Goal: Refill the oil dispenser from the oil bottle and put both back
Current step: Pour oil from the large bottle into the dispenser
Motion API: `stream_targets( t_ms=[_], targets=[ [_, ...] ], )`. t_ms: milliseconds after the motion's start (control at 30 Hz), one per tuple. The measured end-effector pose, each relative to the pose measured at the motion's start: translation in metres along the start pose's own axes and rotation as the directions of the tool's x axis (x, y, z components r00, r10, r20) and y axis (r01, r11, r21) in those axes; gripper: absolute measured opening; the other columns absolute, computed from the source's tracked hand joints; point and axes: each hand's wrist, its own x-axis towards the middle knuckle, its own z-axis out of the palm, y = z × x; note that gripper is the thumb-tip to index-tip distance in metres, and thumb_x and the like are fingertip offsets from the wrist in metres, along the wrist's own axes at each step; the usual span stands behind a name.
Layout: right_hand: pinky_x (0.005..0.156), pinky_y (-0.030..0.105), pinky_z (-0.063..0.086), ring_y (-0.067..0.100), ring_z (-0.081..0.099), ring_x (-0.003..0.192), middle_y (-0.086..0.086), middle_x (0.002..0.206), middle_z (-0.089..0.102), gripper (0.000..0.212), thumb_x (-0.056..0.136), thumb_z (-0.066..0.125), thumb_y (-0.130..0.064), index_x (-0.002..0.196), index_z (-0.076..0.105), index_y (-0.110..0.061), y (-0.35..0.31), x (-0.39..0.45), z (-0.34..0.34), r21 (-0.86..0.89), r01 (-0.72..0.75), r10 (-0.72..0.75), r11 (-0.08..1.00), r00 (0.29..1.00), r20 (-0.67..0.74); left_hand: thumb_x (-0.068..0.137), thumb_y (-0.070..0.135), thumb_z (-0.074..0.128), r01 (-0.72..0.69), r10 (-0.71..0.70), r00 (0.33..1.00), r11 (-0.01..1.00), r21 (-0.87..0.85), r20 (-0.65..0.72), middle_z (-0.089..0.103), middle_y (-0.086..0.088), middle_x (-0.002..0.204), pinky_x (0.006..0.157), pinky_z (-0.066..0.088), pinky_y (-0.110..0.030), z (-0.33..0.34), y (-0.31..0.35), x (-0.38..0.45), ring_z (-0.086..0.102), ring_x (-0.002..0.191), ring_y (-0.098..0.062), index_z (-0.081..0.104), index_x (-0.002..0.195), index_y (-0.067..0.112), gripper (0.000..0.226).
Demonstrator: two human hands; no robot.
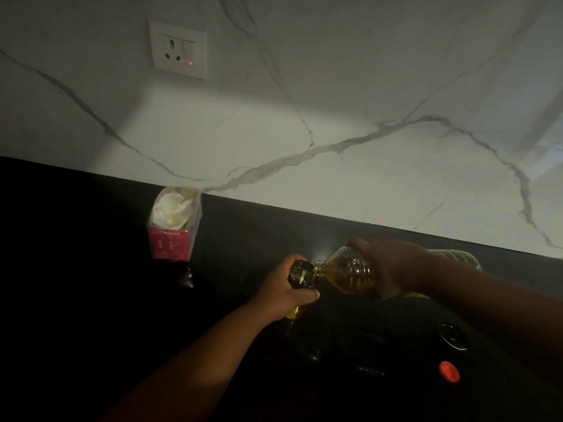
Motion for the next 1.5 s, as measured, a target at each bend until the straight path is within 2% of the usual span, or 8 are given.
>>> stream_targets(
  t_ms=[133,300,500,633,833,1133,1267,1500],
  targets=[
    [0.085,0.036,0.053,0.020,0.062,0.102,0.001,0.115,0.062,0.094,0.057,0.081,-0.047,0.133,0.029,-0.028,-0.0001,-0.0007,-0.0002,-0.007,0.001,-0.001,1.000,1.000,-0.002,0.063,0.029,0.083,-0.001,0.001,1.000,1.000,-0.005,-0.002,0.061,0.002,0.114,0.092,0.055,-0.051,0.0002,-0.0011,0.0007,0.064,0.104,-0.021,0.050,0.101,0.058,0.058],
    [0.083,0.035,0.054,0.020,0.062,0.099,0.001,0.114,0.062,0.094,0.057,0.081,-0.047,0.133,0.029,-0.027,0.0002,-0.0004,-0.0001,-0.008,0.009,-0.009,1.000,1.000,-0.001,0.064,0.028,0.083,-0.004,0.004,1.000,1.000,0.004,-0.005,0.062,0.002,0.113,0.094,0.054,-0.050,0.0003,-0.0017,0.0007,0.064,0.103,-0.019,0.050,0.106,0.051,0.057],
    [0.080,0.032,0.053,0.019,0.063,0.097,0.000,0.113,0.062,0.092,0.057,0.081,-0.048,0.132,0.031,-0.028,0.0003,-0.0004,0.0003,-0.023,-0.001,0.001,1.000,1.000,-0.014,0.070,0.024,0.083,0.003,-0.003,1.000,1.000,0.009,0.001,0.060,0.002,0.115,0.094,0.054,-0.050,0.0000,-0.0003,-0.0003,0.062,0.106,-0.020,0.049,0.106,0.053,0.057],
    [0.082,0.035,0.053,0.021,0.063,0.099,0.002,0.114,0.062,0.094,0.056,0.081,-0.049,0.132,0.030,-0.029,0.0003,0.0000,0.0017,-0.024,-0.005,0.005,1.000,1.000,-0.010,0.064,0.029,0.082,0.010,-0.010,1.000,1.000,0.004,0.003,0.060,0.002,0.116,0.095,0.053,-0.052,0.0001,0.0002,-0.0010,0.062,0.106,-0.021,0.050,0.105,0.055,0.058],
    [0.082,0.031,0.051,0.021,0.062,0.102,0.003,0.117,0.061,0.096,0.057,0.083,-0.046,0.134,0.028,-0.028,-0.0003,0.0000,0.0007,-0.026,-0.013,0.013,1.000,1.000,0.004,0.056,0.038,0.081,0.010,-0.010,1.000,1.000,0.013,-0.002,0.060,0.003,0.116,0.094,0.054,-0.050,0.0009,-0.0009,0.0004,0.062,0.106,-0.019,0.050,0.107,0.054,0.061],
    [0.083,0.031,0.051,0.021,0.062,0.102,0.003,0.117,0.061,0.095,0.058,0.082,-0.045,0.135,0.029,-0.026,-0.0019,-0.0001,-0.0009,-0.020,-0.010,0.010,1.000,1.000,0.005,0.069,0.023,0.083,0.004,-0.004,1.000,1.000,0.004,0.003,0.061,0.000,0.113,0.090,0.056,-0.046,-0.0001,-0.0021,0.0014,0.063,0.103,-0.020,0.051,0.114,0.043,0.059],
    [0.084,0.032,0.052,0.021,0.062,0.103,0.002,0.118,0.061,0.095,0.058,0.082,-0.046,0.135,0.029,-0.027,-0.0019,-0.0008,-0.0018,-0.026,-0.015,0.015,1.000,1.000,-0.002,0.062,0.031,0.082,-0.009,0.009,1.000,1.000,0.010,-0.005,0.063,0.002,0.111,0.092,0.055,-0.048,0.0000,-0.0021,0.0005,0.064,0.102,-0.019,0.051,0.107,0.049,0.058],
    [0.082,0.029,0.049,0.020,0.062,0.104,0.002,0.119,0.061,0.097,0.060,0.082,-0.045,0.137,0.027,-0.027,-0.0033,-0.0013,-0.0024,-0.033,-0.021,0.021,0.999,1.000,0.000,0.066,0.026,0.082,-0.002,0.002,1.000,1.000,0.010,0.002,0.060,0.003,0.114,0.095,0.052,-0.050,-0.0005,-0.0032,0.0014,0.062,0.106,-0.019,0.050,0.115,0.044,0.061]
  ],
)
